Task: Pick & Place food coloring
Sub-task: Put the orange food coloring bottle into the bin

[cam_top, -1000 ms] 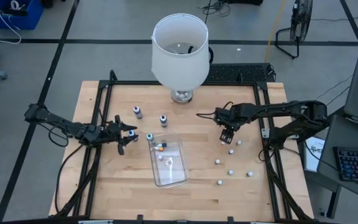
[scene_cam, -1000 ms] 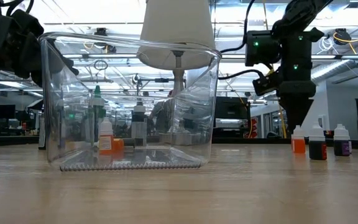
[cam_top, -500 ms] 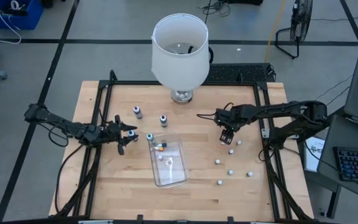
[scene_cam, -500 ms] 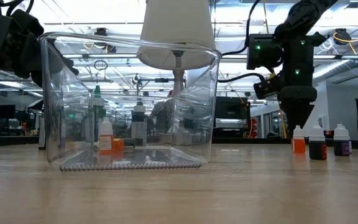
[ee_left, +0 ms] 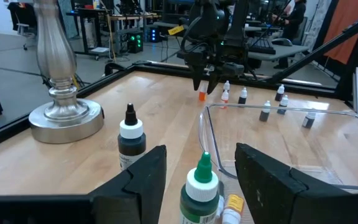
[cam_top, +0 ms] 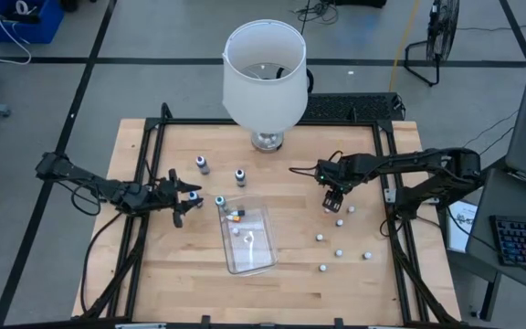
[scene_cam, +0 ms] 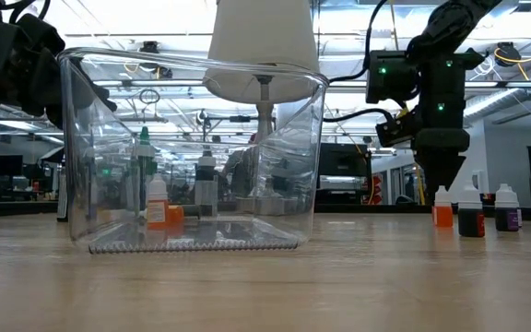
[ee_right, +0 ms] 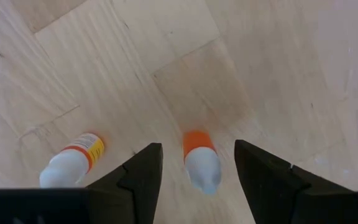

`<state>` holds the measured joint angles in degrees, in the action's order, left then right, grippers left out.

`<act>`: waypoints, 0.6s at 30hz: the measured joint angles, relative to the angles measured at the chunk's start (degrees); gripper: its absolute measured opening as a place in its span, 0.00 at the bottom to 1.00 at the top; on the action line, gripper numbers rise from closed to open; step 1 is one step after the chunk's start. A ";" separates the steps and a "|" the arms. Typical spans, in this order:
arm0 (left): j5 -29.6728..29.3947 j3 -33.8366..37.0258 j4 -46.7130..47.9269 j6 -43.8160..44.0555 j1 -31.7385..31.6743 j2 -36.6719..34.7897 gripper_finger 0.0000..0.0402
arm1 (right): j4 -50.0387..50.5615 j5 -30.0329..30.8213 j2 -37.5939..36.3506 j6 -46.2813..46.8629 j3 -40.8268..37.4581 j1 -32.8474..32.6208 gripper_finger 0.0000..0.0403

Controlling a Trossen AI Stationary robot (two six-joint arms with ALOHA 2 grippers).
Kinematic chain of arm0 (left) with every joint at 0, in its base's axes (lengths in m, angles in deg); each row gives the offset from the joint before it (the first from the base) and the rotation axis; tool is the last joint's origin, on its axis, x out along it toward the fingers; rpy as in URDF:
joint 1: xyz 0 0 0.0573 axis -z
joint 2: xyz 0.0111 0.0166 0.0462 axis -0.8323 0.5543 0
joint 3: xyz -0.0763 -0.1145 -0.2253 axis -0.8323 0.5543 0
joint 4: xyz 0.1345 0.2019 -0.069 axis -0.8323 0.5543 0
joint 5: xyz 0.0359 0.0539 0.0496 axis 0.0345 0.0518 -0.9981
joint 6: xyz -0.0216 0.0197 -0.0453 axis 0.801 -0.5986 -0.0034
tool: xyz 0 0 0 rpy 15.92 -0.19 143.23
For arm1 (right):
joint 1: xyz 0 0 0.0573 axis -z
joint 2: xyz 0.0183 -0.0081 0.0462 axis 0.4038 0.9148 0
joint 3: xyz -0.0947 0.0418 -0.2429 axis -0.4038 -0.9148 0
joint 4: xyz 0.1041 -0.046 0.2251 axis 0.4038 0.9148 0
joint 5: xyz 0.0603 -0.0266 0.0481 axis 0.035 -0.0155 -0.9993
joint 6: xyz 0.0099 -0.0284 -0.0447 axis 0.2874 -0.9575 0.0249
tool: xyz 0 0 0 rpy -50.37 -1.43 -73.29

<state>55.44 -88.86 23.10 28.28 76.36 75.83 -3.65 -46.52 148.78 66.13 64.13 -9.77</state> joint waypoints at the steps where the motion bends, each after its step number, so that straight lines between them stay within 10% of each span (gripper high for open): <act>1: 0.00 0.00 0.00 0.00 -0.01 0.00 0.48 | 0.04 0.00 0.00 0.00 0.00 0.00 0.46; 18: 0.00 -0.02 0.00 0.00 -0.01 0.00 0.48 | 1.20 0.20 0.00 0.17 0.00 0.02 0.33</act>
<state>55.44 -88.89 23.10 28.28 76.35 75.83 -2.45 -46.32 148.78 66.29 64.13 -9.75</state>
